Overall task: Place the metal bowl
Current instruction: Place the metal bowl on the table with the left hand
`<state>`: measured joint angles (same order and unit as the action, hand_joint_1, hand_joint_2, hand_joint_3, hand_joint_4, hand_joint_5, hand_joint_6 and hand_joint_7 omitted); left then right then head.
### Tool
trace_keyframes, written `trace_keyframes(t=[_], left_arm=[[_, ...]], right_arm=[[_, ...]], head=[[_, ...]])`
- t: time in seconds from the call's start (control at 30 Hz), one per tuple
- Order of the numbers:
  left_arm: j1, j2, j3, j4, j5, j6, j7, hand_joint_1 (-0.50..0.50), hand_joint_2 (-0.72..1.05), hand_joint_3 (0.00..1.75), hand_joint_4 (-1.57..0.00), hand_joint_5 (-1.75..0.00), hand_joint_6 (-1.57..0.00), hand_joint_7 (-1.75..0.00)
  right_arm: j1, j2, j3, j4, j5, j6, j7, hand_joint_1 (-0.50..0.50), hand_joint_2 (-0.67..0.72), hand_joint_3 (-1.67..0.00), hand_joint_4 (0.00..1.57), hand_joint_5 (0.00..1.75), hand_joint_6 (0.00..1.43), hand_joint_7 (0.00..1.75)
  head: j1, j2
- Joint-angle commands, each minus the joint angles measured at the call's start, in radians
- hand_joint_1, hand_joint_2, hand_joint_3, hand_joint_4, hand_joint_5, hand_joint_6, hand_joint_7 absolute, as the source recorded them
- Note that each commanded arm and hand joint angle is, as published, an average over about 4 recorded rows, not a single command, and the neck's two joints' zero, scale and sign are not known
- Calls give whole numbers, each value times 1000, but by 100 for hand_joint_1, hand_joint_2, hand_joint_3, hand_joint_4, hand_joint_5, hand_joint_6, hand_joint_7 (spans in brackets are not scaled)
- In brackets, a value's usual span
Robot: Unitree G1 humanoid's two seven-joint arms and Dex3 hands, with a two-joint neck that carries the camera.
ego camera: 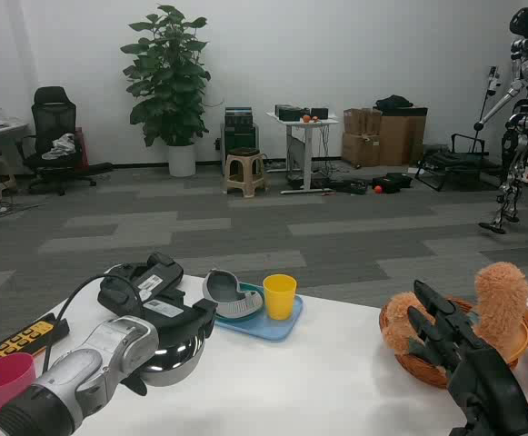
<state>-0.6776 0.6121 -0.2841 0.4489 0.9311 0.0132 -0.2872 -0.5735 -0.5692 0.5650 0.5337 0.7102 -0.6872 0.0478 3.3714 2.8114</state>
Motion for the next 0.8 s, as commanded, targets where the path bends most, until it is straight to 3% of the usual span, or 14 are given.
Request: trace_keyframes(t=[0.03,0.8], left_arm=[[65,18,39,-79,63,16,-50,-50,96,175,-22,-175,0,-168],[70,13,39,-75,67,16,-51,-50,96,175,-19,-175,0,-168]], right_arm=[[-14,-3,18,0,5,5,0,-12,72,0,0,0,0,7],[-14,-3,18,0,5,5,0,-12,72,0,0,0,0,7]], head=[[37,-25],[31,-26]])
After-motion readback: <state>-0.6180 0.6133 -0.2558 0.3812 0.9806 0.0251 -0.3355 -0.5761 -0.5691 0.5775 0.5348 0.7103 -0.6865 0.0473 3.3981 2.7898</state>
